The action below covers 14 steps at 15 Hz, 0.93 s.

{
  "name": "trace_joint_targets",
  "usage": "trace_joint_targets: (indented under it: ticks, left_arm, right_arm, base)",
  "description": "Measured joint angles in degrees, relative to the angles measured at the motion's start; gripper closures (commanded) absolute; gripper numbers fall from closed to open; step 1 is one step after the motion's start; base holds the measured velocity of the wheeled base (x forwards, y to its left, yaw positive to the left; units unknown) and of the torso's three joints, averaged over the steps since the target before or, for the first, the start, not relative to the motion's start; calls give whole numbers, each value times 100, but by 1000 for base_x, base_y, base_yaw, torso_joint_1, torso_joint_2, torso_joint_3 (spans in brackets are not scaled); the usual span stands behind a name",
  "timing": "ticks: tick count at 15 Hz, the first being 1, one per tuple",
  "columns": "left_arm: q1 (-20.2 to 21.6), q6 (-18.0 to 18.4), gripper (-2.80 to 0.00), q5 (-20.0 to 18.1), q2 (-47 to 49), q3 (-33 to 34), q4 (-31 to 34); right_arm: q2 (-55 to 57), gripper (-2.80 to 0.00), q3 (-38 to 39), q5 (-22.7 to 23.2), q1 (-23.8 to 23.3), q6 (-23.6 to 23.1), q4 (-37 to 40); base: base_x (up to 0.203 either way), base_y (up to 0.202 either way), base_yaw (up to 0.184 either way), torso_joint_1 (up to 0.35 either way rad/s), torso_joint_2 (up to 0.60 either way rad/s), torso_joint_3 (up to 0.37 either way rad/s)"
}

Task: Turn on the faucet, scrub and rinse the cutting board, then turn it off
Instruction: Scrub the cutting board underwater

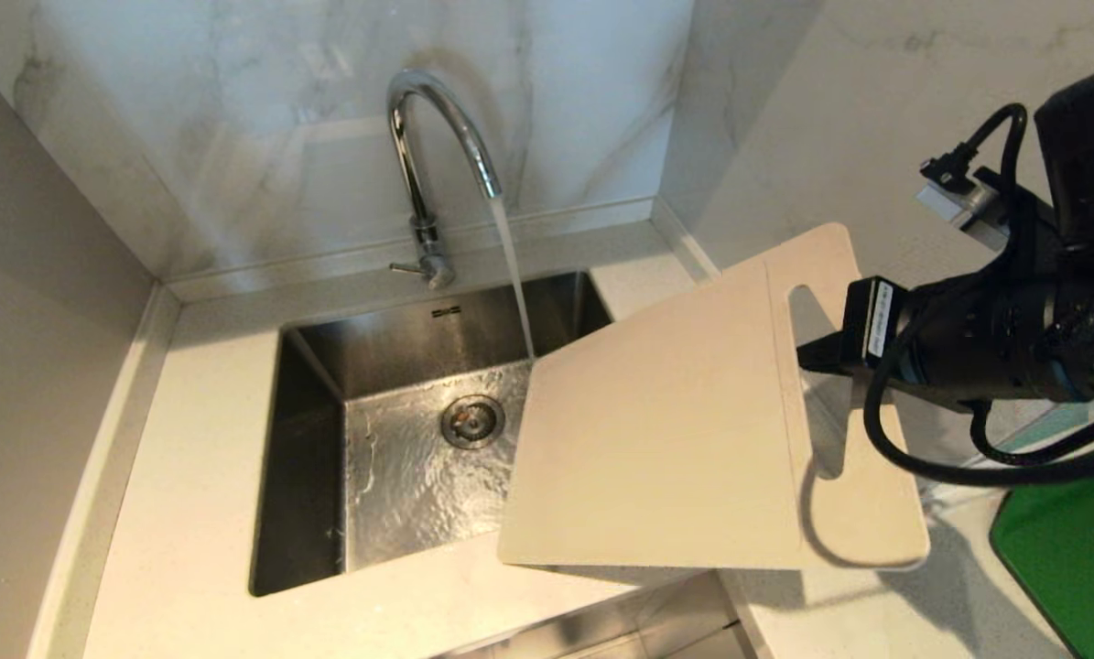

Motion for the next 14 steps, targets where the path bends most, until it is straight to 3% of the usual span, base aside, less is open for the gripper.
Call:
trace_joint_targets:
  ticks: [6,14]
  left_arm:
    - [0,1,0,1,0,0,0]
    - [0,1,0,2,0,0,2]
  right_arm:
    - [1068,0,-2054,0,-53,-55,839]
    - [2293,0,-3726,51,-348,-875,1387]
  base:
    - [0,0,0,0,0,0]
    - [0,0,0,0,0,0]
